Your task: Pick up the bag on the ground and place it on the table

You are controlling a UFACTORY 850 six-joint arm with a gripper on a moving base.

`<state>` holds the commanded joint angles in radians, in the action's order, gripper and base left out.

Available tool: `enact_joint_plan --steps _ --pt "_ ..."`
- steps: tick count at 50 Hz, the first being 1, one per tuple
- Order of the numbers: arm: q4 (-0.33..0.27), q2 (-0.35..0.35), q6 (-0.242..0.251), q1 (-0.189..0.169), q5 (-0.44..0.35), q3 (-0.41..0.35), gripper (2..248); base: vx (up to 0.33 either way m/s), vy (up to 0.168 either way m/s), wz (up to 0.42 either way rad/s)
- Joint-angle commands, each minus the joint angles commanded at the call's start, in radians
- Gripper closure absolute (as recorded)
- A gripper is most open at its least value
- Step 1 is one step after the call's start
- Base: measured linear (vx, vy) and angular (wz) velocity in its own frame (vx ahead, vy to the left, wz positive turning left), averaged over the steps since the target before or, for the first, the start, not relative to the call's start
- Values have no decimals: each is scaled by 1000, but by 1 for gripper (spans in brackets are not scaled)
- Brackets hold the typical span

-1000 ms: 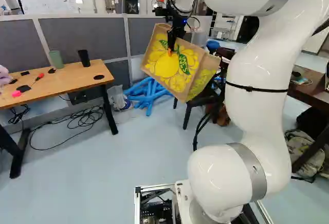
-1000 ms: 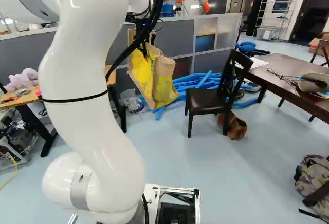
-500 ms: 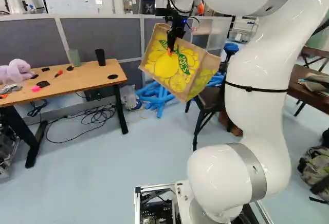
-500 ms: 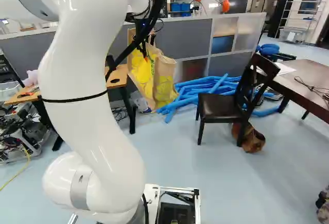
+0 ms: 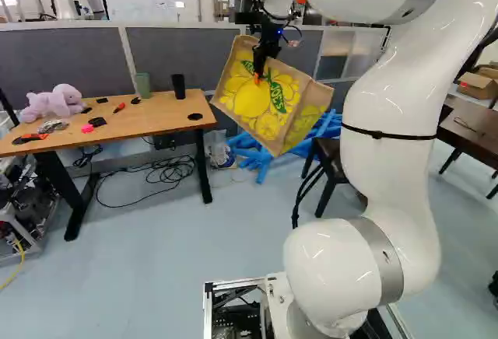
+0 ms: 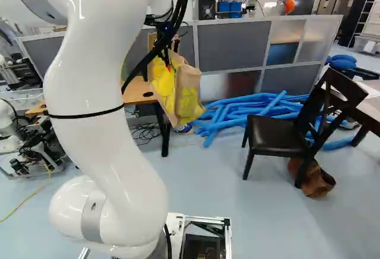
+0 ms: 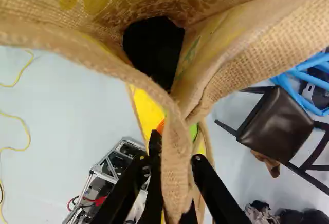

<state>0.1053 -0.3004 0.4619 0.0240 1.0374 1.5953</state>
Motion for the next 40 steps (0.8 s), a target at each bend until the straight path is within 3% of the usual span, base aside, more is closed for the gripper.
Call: enact_joint_plan --steps 40 --pt "0 0 0 0 0 0 227 110 105 127"
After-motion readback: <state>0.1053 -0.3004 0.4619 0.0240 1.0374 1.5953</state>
